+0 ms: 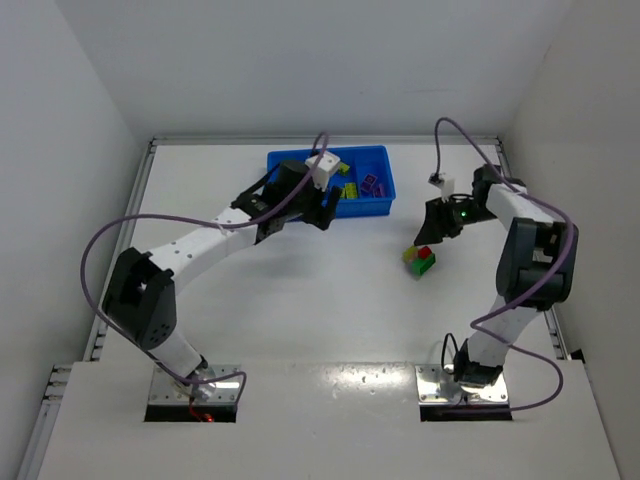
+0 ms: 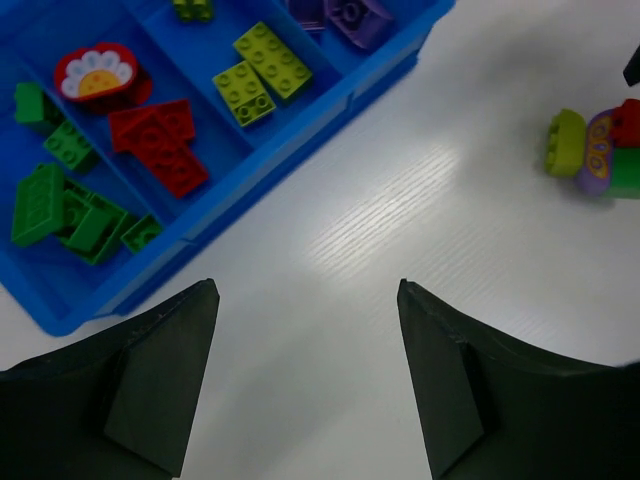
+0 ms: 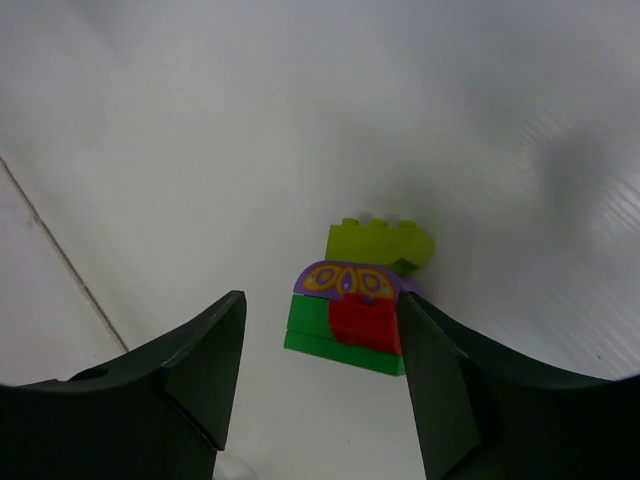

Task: Sort the legos into containers by color

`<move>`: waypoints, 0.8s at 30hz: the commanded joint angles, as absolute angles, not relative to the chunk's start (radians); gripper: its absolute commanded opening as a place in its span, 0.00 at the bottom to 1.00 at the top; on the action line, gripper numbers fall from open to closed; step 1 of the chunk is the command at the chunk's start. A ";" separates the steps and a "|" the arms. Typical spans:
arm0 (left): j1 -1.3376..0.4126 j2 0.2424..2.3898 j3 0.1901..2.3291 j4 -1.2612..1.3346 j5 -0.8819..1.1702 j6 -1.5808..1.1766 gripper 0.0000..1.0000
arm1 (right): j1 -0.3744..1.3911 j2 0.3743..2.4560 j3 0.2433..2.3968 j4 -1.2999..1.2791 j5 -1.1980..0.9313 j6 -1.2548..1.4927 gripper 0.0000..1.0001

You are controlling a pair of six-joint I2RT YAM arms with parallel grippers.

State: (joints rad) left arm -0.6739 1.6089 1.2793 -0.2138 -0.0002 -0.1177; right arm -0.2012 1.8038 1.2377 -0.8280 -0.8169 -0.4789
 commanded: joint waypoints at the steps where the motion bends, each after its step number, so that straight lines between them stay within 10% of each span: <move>1: -0.615 1.557 1.246 -0.242 0.086 -0.146 0.78 | -0.152 1.844 1.270 -0.829 -0.718 -0.541 0.62; 24: -0.540 1.520 1.215 -0.242 0.181 -0.173 0.78 | -0.038 1.827 1.149 -0.775 -0.463 -0.578 0.83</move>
State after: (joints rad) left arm -0.5503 1.5513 1.2133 -0.2565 0.1596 -0.1555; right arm -0.0669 1.8694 1.1522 -0.7727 -0.4683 -0.5598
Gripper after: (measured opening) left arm 0.783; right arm 0.830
